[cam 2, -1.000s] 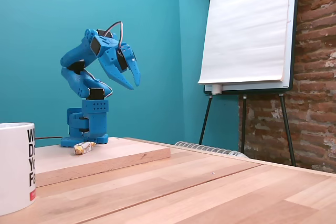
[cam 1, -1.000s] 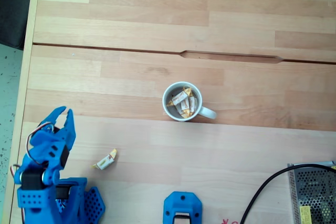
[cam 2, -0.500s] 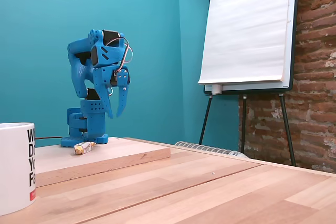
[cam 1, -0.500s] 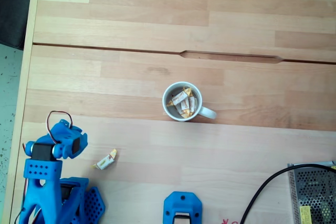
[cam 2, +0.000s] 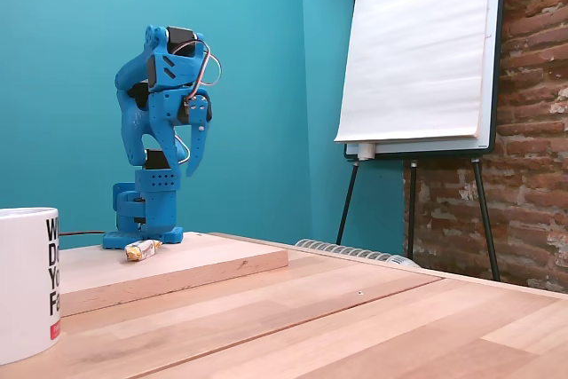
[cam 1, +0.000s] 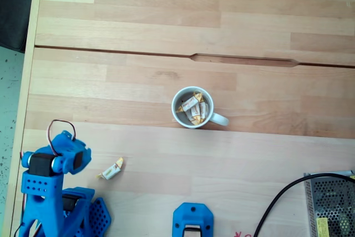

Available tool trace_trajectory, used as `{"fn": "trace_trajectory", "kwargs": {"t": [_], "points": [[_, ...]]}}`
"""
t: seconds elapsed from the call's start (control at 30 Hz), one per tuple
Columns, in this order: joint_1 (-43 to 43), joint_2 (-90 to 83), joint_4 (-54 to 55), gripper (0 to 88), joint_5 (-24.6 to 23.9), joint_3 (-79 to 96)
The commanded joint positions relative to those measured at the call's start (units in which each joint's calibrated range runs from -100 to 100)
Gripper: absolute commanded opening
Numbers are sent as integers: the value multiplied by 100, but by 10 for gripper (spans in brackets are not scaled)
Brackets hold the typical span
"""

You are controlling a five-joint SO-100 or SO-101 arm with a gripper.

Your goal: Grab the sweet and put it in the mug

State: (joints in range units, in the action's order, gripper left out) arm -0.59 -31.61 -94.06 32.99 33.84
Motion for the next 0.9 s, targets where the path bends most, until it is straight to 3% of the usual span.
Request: {"fn": "trace_trajectory", "kwargs": {"t": [0.0,0.27,0.63,0.87], "points": [[-268,-15,-344,42,259,-440],[-1139,407,-344,42,938,-547],[-1858,1440,-336,42,1241,-547],[-2337,1577,-336,42,1690,-164]]}}
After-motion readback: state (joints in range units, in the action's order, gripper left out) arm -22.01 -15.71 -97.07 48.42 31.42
